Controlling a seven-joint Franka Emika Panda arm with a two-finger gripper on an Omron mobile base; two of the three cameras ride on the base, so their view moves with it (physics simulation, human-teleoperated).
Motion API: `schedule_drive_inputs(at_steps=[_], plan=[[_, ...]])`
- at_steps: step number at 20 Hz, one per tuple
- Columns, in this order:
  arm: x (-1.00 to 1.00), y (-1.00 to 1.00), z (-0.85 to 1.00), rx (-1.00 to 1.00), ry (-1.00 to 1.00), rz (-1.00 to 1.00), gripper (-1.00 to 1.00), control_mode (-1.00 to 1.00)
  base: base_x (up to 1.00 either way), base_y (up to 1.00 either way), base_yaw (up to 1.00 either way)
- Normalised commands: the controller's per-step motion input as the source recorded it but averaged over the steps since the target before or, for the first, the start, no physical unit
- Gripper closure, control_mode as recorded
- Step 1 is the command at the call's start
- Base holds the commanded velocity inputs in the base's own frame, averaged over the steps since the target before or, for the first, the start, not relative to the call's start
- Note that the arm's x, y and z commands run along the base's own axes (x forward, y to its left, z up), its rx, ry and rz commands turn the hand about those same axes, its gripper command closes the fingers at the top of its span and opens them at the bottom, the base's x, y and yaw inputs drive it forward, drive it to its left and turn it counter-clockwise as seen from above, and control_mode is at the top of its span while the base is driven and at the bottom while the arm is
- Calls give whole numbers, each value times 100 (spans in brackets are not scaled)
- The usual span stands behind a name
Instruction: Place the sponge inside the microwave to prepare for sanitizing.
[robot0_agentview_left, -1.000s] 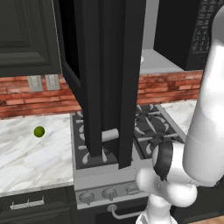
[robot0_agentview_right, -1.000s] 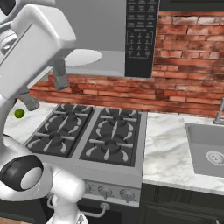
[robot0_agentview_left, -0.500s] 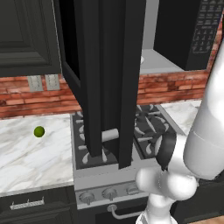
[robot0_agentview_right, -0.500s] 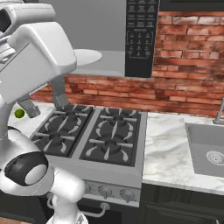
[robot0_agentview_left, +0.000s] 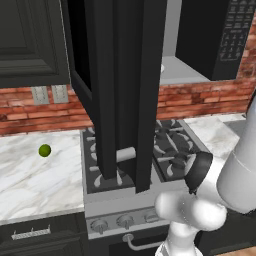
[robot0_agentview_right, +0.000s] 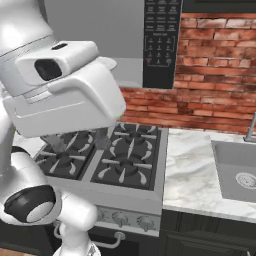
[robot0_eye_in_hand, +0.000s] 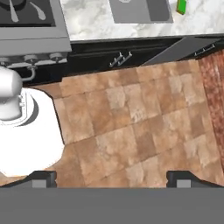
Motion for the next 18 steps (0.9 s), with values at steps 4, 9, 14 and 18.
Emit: schedule_drive_inputs(at_steps=[4,9,14,18], plan=[[31,42,-100,0,-32,14,-100,-100,0,0,0],[79,21,-76,-4,-20,16,-100,-100,0,0,0],[95,10,-39,0,-22,10,-100,-100,0,0,0],[95,10,-9,0,-2,0,-100,-100,0,0,0]])
